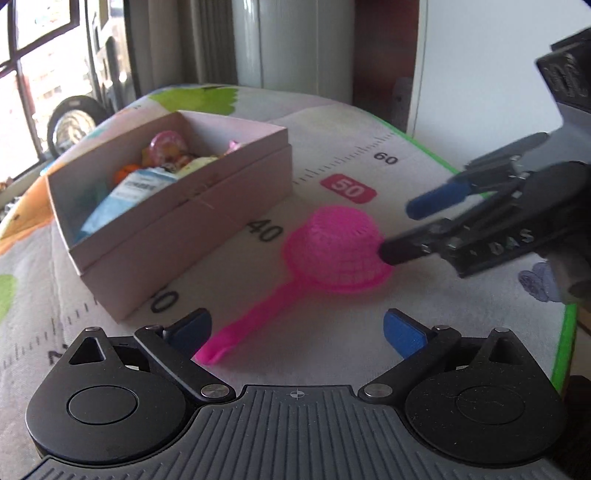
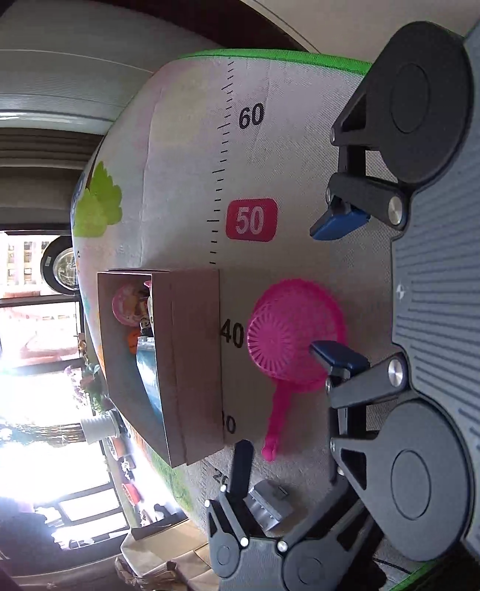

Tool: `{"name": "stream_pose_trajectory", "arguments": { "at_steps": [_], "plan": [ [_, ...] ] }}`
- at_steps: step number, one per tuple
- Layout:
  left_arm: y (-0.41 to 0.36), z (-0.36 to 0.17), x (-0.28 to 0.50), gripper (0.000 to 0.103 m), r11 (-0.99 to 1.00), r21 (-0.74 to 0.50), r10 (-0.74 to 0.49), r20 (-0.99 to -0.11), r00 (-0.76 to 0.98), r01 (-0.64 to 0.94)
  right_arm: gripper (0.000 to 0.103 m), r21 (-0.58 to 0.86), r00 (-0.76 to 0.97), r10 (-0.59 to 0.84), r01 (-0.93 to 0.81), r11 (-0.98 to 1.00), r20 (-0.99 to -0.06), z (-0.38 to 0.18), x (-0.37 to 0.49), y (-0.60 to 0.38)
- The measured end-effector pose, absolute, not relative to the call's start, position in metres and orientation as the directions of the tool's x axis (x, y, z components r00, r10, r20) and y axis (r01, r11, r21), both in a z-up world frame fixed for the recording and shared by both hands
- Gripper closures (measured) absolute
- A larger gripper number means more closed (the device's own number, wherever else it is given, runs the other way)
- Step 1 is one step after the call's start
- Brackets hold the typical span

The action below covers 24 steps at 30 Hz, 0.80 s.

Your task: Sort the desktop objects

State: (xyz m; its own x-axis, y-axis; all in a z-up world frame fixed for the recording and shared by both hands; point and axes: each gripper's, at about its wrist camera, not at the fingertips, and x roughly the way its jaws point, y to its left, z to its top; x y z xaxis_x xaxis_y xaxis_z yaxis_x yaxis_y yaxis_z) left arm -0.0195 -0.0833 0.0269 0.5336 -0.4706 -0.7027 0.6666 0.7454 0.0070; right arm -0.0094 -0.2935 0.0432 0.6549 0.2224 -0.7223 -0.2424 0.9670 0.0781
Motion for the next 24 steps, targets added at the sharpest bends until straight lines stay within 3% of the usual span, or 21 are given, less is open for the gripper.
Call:
{"name": "stream_pose_trajectory", "arguments": {
  "at_steps": [6, 11, 17, 20, 24],
  "plan": [
    [-0.074, 0.027, -0.036, 0.001, 0.710, -0.116, -0.548, -0.711, 0.441, 0.695, 0.041, 0.090, 0.691, 0.234, -0.239, 0.967, -0.684, 0.046, 0.026, -0.280],
    [-0.067, 0.034, -0.053, 0.001, 0.700, -0.166, -0.584, -0.692, 0.424, 0.694, 0.027, 0.098, 0.768, 0.261, -0.253, 0.963, -0.585, 0.073, 0.034, -0.273],
    [-0.041, 0.044, -0.063, 0.001, 0.871, 0.056, -0.343, -0.643, 0.685, 0.489, 0.004, 0.165, 0.803, 0.270, -0.214, 0.963, -0.531, 0.088, 0.073, -0.275],
    [-0.023, 0.044, -0.066, 0.001, 0.914, 0.134, -0.220, -0.631, 0.744, 0.383, 0.004, 0.218, 0.784, 0.268, -0.172, 0.961, -0.559, 0.079, 0.106, -0.279],
    [0.004, 0.042, -0.059, 0.001, 0.944, 0.122, -0.161, -0.641, 0.751, 0.306, 0.004, 0.336, 0.716, 0.357, -0.180, 0.925, -0.600, 0.066, 0.127, -0.273]
  ]
}}
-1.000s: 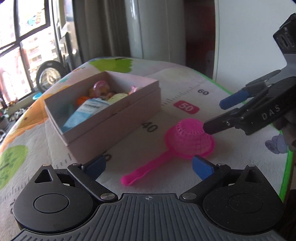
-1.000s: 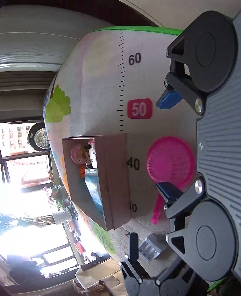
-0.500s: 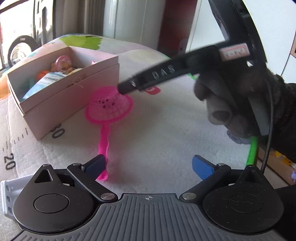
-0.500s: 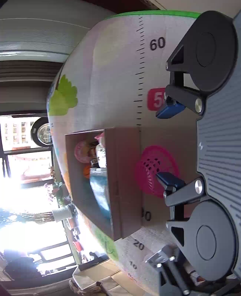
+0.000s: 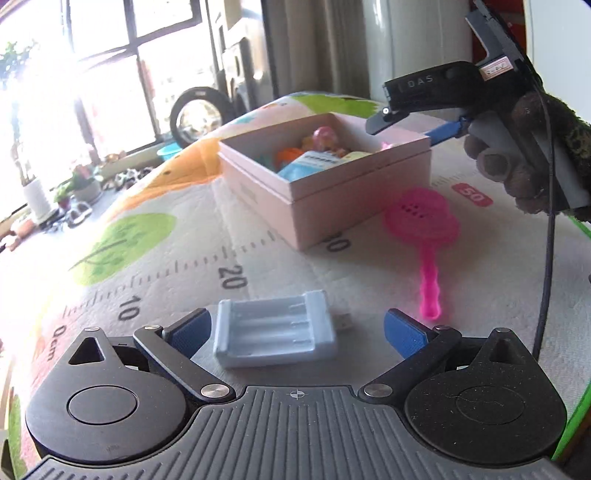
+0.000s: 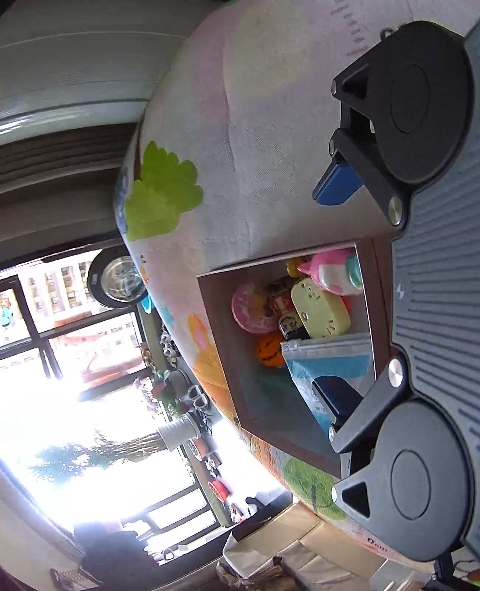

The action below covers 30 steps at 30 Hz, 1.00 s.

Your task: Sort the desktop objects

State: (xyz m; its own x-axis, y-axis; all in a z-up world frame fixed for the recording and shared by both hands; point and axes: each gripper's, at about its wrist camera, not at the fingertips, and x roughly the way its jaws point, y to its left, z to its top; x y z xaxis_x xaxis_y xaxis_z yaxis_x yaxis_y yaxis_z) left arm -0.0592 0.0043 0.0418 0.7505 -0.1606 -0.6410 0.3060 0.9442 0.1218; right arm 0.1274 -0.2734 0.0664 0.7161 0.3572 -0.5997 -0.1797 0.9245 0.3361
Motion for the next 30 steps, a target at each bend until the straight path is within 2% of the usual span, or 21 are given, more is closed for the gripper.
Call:
{"name": "stream_pose_trajectory", "arguments": {
  "at_steps": [2, 6, 11, 15, 16, 17, 18, 22, 27, 30],
  "plan": [
    [0.015, 0.040, -0.059, 0.000, 0.952, 0.118, -0.143, -0.645, 0.750, 0.283, 0.002, 0.329, 0.715, 0.371, -0.205, 0.922, -0.592, 0.067, 0.123, -0.263],
    [0.027, 0.035, -0.057, 0.000, 0.962, 0.106, -0.122, -0.654, 0.746, 0.250, 0.002, 0.260, 0.687, 0.463, -0.386, 0.885, -0.559, 0.077, 0.100, -0.245],
    [0.028, 0.034, -0.058, 0.000, 0.966, 0.075, -0.141, -0.656, 0.742, 0.249, 0.002, -0.050, 0.779, 0.204, -0.288, 0.956, -0.593, 0.071, 0.055, -0.215],
    [0.019, 0.030, -0.052, 0.000, 0.963, 0.068, -0.153, -0.662, 0.734, 0.262, 0.005, -0.056, 0.737, 0.173, -0.275, 0.960, -0.654, 0.042, 0.041, -0.205],
    [0.017, 0.029, -0.050, 0.000, 0.963, 0.072, -0.150, -0.663, 0.734, 0.262, 0.012, -0.070, 0.734, 0.160, -0.272, 0.960, -0.660, 0.035, 0.041, -0.202],
    [0.015, 0.028, -0.049, 0.000, 0.963, 0.078, -0.144, -0.664, 0.734, 0.260, 0.024, -0.077, 0.725, 0.153, -0.274, 0.959, -0.671, 0.030, 0.041, -0.201],
    [0.014, 0.029, -0.048, 0.000, 0.962, 0.082, -0.141, -0.665, 0.733, 0.260, 0.029, -0.062, 0.712, 0.166, -0.282, 0.957, -0.682, 0.026, 0.041, -0.201],
    [0.015, 0.028, -0.046, 0.000, 0.963, 0.090, -0.132, -0.666, 0.734, 0.255, 0.036, -0.023, 0.691, 0.257, -0.368, 0.930, -0.676, 0.029, 0.027, -0.204],
    [0.017, 0.026, -0.043, 0.000, 0.969, 0.075, -0.123, -0.679, 0.724, 0.235, 0.036, 0.013, 0.666, 0.324, -0.426, 0.905, -0.673, 0.027, -0.003, -0.216],
    [0.016, 0.025, -0.041, 0.000, 0.971, 0.071, -0.121, -0.679, 0.724, 0.229, 0.026, 0.019, 0.686, 0.298, -0.383, 0.924, -0.664, 0.021, -0.015, -0.226]
  ]
}}
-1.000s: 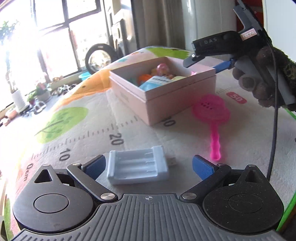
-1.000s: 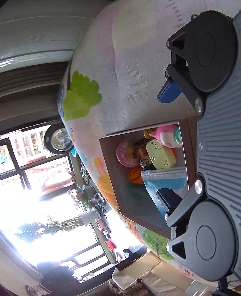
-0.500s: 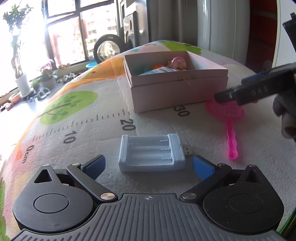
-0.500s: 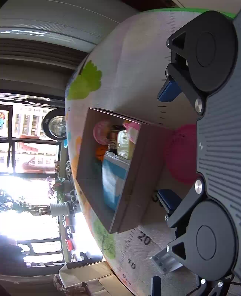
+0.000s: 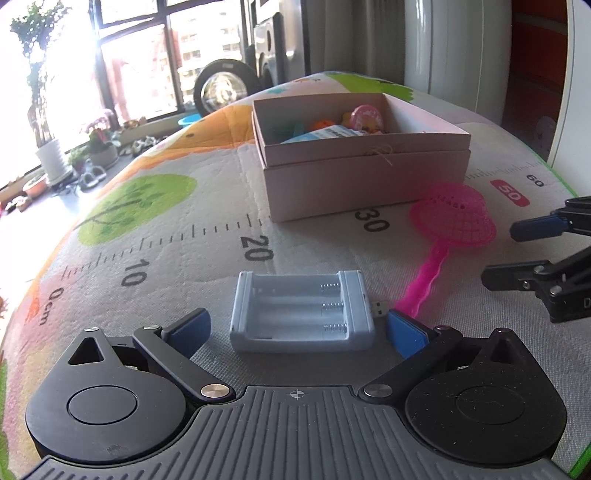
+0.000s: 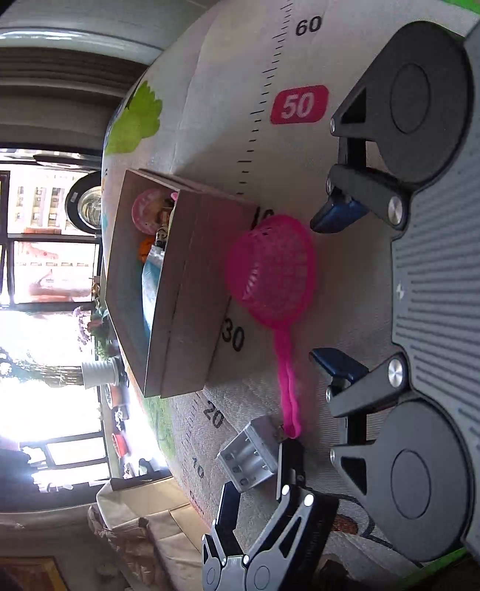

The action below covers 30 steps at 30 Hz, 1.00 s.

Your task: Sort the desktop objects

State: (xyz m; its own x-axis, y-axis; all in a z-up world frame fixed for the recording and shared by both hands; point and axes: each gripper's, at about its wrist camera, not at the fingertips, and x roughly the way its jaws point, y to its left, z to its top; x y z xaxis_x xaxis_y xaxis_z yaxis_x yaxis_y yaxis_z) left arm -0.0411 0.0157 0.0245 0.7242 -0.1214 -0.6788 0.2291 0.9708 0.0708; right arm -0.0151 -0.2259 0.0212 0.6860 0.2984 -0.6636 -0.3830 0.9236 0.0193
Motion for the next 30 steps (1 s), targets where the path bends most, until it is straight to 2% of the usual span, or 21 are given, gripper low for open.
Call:
{"name": "stream_pose_trajectory", "arguments": {
  "at_steps": [4, 6, 7, 8, 13, 15, 17, 26, 30],
  "plan": [
    [0.014, 0.024, -0.036, 0.001, 0.974, 0.083, -0.101, -0.668, 0.737, 0.210, 0.021, 0.037, 0.707, 0.256, -0.310, 0.950, -0.659, 0.025, -0.016, -0.234],
    [0.014, 0.026, -0.037, 0.008, 0.973, 0.092, -0.097, -0.662, 0.743, 0.209, 0.012, 0.052, 0.740, 0.251, -0.282, 0.958, -0.624, 0.035, -0.015, -0.234],
    [0.015, 0.026, -0.037, 0.019, 0.973, 0.089, -0.102, -0.663, 0.741, 0.213, 0.003, 0.064, 0.755, 0.243, -0.260, 0.964, -0.609, 0.040, -0.013, -0.232],
    [0.017, 0.027, -0.038, 0.020, 0.975, 0.080, -0.103, -0.662, 0.742, 0.207, 0.000, 0.078, 0.765, 0.225, -0.224, 0.971, -0.604, 0.042, -0.009, -0.229],
    [0.031, 0.029, -0.044, 0.020, 0.989, 0.089, -0.032, -0.650, 0.760, 0.119, 0.001, 0.128, 0.721, 0.170, -0.114, 0.985, -0.671, 0.034, 0.029, -0.204],
    [0.038, 0.032, -0.048, 0.020, 0.991, 0.080, -0.032, -0.649, 0.760, 0.110, 0.014, 0.088, 0.708, 0.148, -0.121, 0.989, -0.691, 0.025, 0.036, -0.192],
    [0.041, 0.034, -0.052, 0.006, 0.989, 0.070, -0.055, -0.646, 0.762, 0.131, 0.020, 0.043, 0.716, 0.117, -0.121, 0.992, -0.688, 0.022, 0.036, -0.185],
    [0.037, 0.028, -0.033, 0.006, 0.990, 0.070, -0.045, -0.666, 0.745, 0.122, 0.020, 0.023, 0.663, 0.252, -0.334, 0.942, -0.705, 0.025, 0.000, -0.190],
    [0.030, 0.026, -0.037, 0.010, 0.984, 0.109, -0.035, -0.652, 0.757, 0.139, 0.020, -0.015, 0.662, 0.298, -0.424, 0.906, -0.688, 0.037, -0.026, -0.198]
  ]
}}
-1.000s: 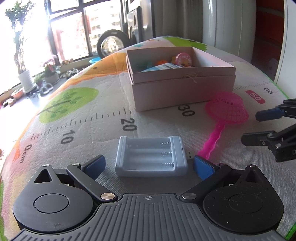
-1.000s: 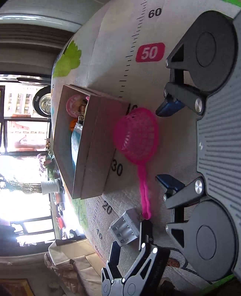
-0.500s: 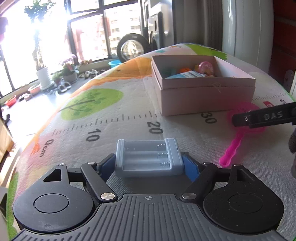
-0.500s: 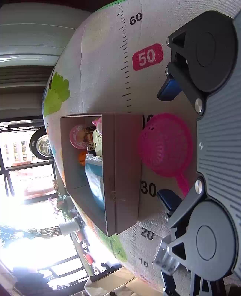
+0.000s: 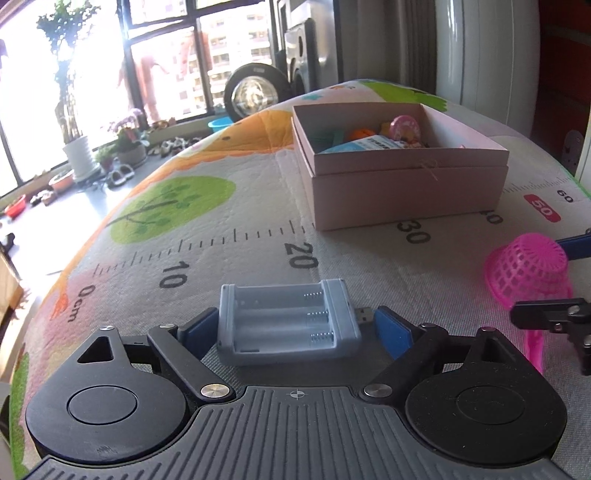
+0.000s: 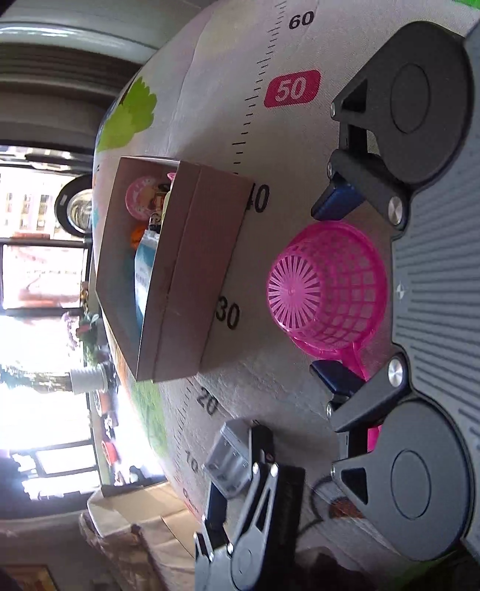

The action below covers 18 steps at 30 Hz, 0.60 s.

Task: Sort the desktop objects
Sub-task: 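Drop the battery charger into the box with the left gripper while the right drops the scoop in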

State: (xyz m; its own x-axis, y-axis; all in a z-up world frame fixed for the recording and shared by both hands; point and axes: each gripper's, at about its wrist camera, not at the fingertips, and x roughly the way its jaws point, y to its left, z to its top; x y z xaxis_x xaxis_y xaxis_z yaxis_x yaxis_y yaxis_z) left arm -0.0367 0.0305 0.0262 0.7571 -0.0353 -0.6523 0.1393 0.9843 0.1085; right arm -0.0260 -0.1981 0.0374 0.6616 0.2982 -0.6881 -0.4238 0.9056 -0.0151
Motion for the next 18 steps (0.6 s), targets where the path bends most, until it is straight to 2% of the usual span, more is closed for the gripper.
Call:
{"name": "stream_pose_trajectory", "arguments": {
  "at_steps": [4, 9, 12, 15, 18],
  "plan": [
    [0.026, 0.049, -0.046, 0.010, 0.977, 0.117, -0.070, -0.606, 0.793, 0.176, 0.020, -0.053, 0.744, 0.311, -0.421, 0.906, -0.592, 0.075, -0.041, -0.214],
    [0.009, 0.128, -0.032, 0.010, 0.957, 0.183, -0.140, -0.391, 0.910, 0.226, 0.020, -0.118, 0.886, 0.278, -0.342, 0.932, -0.371, 0.146, -0.040, -0.239],
    [-0.013, 0.154, 0.003, 0.010, 0.926, 0.245, -0.208, -0.308, 0.928, 0.289, 0.020, -0.144, 0.919, 0.245, -0.300, 0.943, -0.308, 0.164, -0.033, -0.245],
    [-0.032, 0.153, 0.050, 0.005, 0.868, 0.293, -0.317, -0.295, 0.901, 0.401, 0.020, -0.160, 0.926, 0.232, -0.289, 0.944, -0.298, 0.166, -0.023, -0.247],
    [-0.039, 0.133, 0.089, 0.005, 0.841, 0.328, -0.298, -0.380, 0.876, 0.429, 0.020, -0.162, 0.918, 0.227, -0.290, 0.943, -0.325, 0.160, -0.011, -0.248]
  ]
}}
